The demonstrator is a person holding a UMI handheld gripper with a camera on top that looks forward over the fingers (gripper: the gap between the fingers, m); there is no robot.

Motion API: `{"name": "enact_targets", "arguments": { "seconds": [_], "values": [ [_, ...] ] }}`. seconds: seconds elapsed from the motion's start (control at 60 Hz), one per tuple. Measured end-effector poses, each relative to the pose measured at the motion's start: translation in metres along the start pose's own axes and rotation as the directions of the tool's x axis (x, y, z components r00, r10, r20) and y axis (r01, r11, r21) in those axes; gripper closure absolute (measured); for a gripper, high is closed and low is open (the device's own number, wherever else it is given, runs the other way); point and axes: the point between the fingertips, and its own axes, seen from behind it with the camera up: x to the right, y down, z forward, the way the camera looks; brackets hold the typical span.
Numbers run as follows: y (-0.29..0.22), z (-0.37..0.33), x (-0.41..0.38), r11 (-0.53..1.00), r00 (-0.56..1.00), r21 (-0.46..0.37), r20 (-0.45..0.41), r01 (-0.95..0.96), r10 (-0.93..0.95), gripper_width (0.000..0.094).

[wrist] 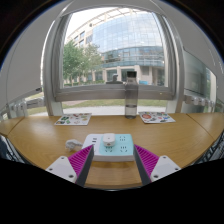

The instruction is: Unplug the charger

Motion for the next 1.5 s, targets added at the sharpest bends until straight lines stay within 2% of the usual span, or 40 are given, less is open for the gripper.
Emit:
{"name": "enact_targets", "arguments": {
  "seconds": [0.133, 0.183, 0.25, 0.283, 0.317, 0.383, 0.433, 0.617, 0.683, 0.7, 0.733, 0.817, 0.85, 0.9, 0.967, 0.983, 1.067, 1.15, 1.167, 1.25, 1.267, 1.35, 1.433, 1.45, 1.5],
  "values": [
    [-0.007, 0.034, 0.002, 1.000, 0.999, -0.011, -0.052, -0.011, 0.011, 0.0162],
    [-0.007, 0.064, -0.001, 1.000, 0.998, -0.024, -0.062, -0.018, 0.016, 0.0193],
    [-0.003, 0.067, -0.002, 0.999, 0.997, -0.047, -0.072, -0.028, 0.024, 0.0237],
    [-0.008, 0.068, 0.002, 0.999, 0.995, -0.029, -0.097, -0.015, 0.012, 0.0257],
    [-0.009, 0.069, 0.003, 1.000, 0.995, -0.027, -0.104, 0.004, -0.007, 0.0333],
    [-0.007, 0.073, -0.007, 0.999, 0.998, -0.034, -0.064, 0.002, -0.004, 0.0568],
    [-0.008, 0.074, -0.002, 0.999, 0.997, -0.033, -0.083, 0.005, -0.007, 0.0667],
    [-0.007, 0.073, -0.003, 0.999, 0.996, -0.046, -0.091, -0.009, 0.005, 0.0780],
    [-0.019, 0.082, -0.014, 0.997, 0.996, -0.051, -0.078, -0.052, 0.048, 0.0781],
    [-0.036, 0.079, -0.015, 0.998, 0.996, -0.013, -0.068, -0.065, 0.064, 0.0780],
    [-0.096, 0.065, -0.019, 0.991, 0.997, 0.115, -0.042, -0.064, 0.070, 0.0781],
    [-0.249, 0.008, 0.009, 0.918, 0.995, 0.389, -0.097, 0.074, -0.040, 0.0783],
    [-0.283, -0.017, 0.027, 0.890, 0.992, 0.445, -0.115, 0.096, -0.049, 0.0783],
    [-0.301, -0.032, 0.053, 0.883, 0.992, 0.461, -0.117, 0.087, -0.037, 0.0770],
    [-0.289, -0.017, 0.084, 0.896, 0.992, 0.440, -0.124, 0.059, -0.004, 0.0770],
    [-0.279, -0.031, 0.106, 0.906, 0.992, 0.420, -0.127, 0.049, 0.006, 0.0770],
    [-0.213, -0.002, 0.155, 0.954, 0.989, 0.299, -0.141, -0.005, 0.049, 0.0769],
    [-0.142, 0.044, 0.181, 0.983, 0.988, 0.175, -0.135, -0.048, 0.072, 0.0770],
    [-0.130, 0.036, 0.193, 0.987, 0.988, 0.153, -0.137, -0.049, 0.071, 0.0770],
    [-0.076, 0.075, 0.202, 0.996, 0.990, 0.067, -0.125, -0.057, 0.065, 0.0769],
    [-0.072, 0.054, 0.222, 0.996, 0.991, 0.057, -0.112, -0.061, 0.067, 0.0769],
    [-0.037, 0.085, 0.220, 0.998, 0.994, -0.007, -0.081, -0.069, 0.069, 0.0770],
    [-0.018, 0.094, 0.194, 0.997, 0.995, -0.013, -0.064, -0.073, 0.072, 0.0753],
    [-0.020, 0.105, 0.217, 0.997, 0.996, -0.030, -0.050, -0.074, 0.072, 0.0752],
    [-0.009, 0.092, 0.211, 0.997, 0.996, -0.026, -0.033, -0.079, 0.078, 0.0753]
  ]
}}
